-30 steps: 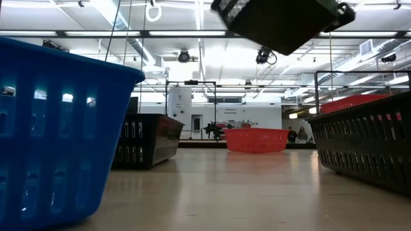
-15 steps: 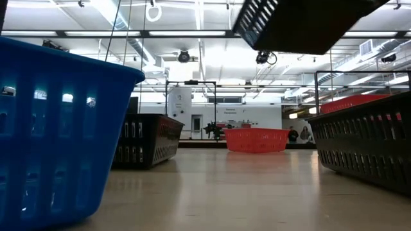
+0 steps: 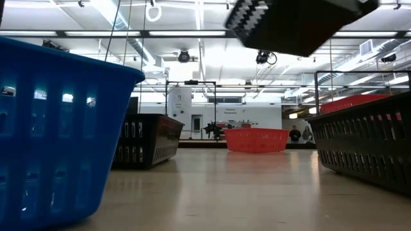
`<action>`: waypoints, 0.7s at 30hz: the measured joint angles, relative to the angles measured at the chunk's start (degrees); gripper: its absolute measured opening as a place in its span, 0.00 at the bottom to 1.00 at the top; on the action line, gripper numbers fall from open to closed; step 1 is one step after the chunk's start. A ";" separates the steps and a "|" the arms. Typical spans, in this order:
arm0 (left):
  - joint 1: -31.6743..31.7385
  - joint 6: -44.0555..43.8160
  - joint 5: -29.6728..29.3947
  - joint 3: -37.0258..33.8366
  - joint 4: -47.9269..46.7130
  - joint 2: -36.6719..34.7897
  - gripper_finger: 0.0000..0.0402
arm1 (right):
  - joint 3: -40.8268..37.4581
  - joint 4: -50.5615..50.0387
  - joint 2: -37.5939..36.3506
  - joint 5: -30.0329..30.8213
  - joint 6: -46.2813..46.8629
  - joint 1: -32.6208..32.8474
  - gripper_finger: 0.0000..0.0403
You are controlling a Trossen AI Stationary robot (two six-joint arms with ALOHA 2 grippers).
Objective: Stack baskets on shelf by color
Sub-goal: Put the top black bin on the shelf
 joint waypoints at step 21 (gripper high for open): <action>1.21 -7.59 -1.38 0.09 -1.41 -3.16 0.08 | -0.05 7.68 3.21 3.20 -21.72 -18.00 0.01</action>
